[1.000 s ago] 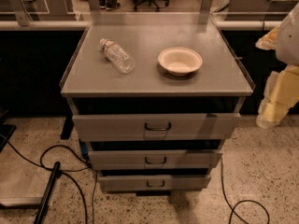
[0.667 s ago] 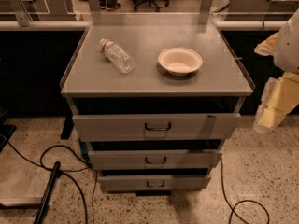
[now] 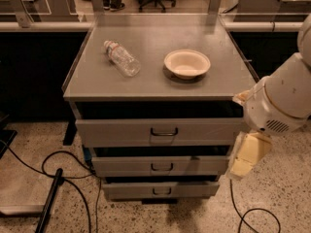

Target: Open bottom drawer

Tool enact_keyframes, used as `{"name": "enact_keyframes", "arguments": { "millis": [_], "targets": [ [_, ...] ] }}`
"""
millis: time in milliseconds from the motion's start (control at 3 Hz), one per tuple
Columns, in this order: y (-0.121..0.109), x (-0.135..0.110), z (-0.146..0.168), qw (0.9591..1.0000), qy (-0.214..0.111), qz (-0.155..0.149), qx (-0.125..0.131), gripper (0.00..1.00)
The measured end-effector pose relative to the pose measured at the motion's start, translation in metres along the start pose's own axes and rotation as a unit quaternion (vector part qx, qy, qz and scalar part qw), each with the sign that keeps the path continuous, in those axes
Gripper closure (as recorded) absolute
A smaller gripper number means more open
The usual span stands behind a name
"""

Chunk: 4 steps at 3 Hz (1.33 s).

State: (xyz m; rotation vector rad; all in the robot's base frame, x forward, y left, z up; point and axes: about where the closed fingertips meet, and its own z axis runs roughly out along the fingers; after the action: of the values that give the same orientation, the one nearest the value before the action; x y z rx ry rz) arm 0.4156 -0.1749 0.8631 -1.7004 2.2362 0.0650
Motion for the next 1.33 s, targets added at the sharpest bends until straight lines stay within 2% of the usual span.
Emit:
{"name": "enact_keyframes", "arguments": {
  "millis": [333, 667, 1000, 1333],
  "targets": [
    [0.0, 0.0, 0.0, 1.0, 0.0, 0.0, 0.0, 0.0],
    [0.014, 0.002, 0.028, 0.9997, -0.002, 0.0, -0.023, 0.0],
    [0.036, 0.008, 0.093, 0.9986, 0.0, 0.006, -0.054, 0.0],
    [0.049, 0.015, 0.151, 0.9966, 0.001, 0.01, -0.082, 0.0]
  ]
}}
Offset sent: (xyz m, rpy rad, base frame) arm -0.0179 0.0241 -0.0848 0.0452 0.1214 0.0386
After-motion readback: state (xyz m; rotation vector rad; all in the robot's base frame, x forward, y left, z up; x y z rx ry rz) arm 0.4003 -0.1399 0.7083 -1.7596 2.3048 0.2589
